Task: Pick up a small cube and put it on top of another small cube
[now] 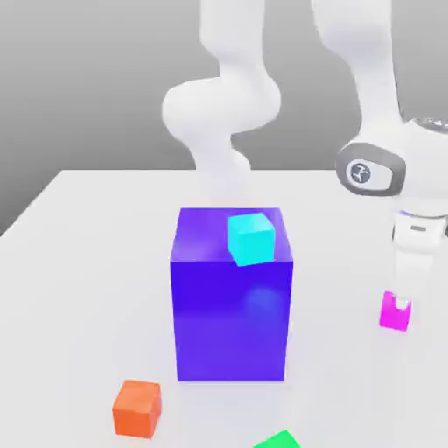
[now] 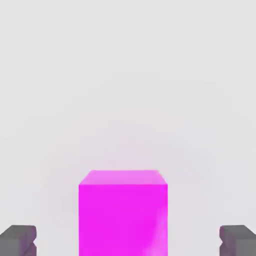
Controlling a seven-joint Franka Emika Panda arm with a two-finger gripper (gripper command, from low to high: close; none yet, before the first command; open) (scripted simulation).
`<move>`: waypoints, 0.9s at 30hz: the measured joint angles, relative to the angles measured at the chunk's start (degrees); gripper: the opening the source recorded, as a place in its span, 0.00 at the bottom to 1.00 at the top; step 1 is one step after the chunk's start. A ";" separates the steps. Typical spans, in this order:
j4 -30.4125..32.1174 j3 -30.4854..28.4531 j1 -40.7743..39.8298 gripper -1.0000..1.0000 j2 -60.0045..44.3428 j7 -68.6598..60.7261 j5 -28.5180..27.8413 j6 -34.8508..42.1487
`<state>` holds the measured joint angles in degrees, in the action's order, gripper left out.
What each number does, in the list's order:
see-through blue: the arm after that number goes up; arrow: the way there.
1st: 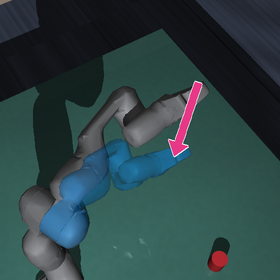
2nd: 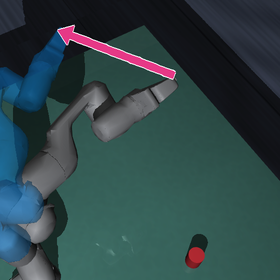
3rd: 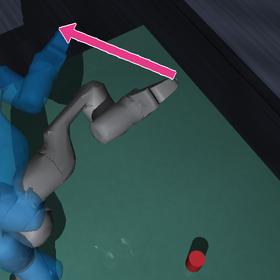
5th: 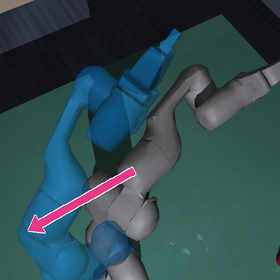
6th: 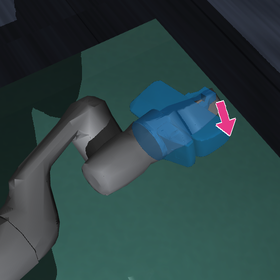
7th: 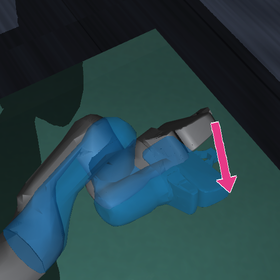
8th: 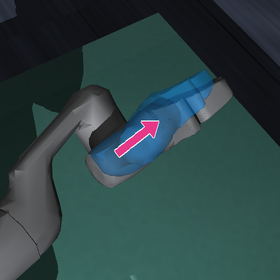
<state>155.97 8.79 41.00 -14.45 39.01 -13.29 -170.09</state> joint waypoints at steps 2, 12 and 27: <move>-0.73 -2.92 2.56 0.00 -3.57 1.39 -1.66 -2.88; 0.33 0.36 0.03 0.00 1.30 -1.11 1.48 0.97; -18.27 -8.26 -21.30 0.00 2.10 -31.22 13.22 20.43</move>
<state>137.70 0.53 19.70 -12.35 7.78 -0.06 -149.66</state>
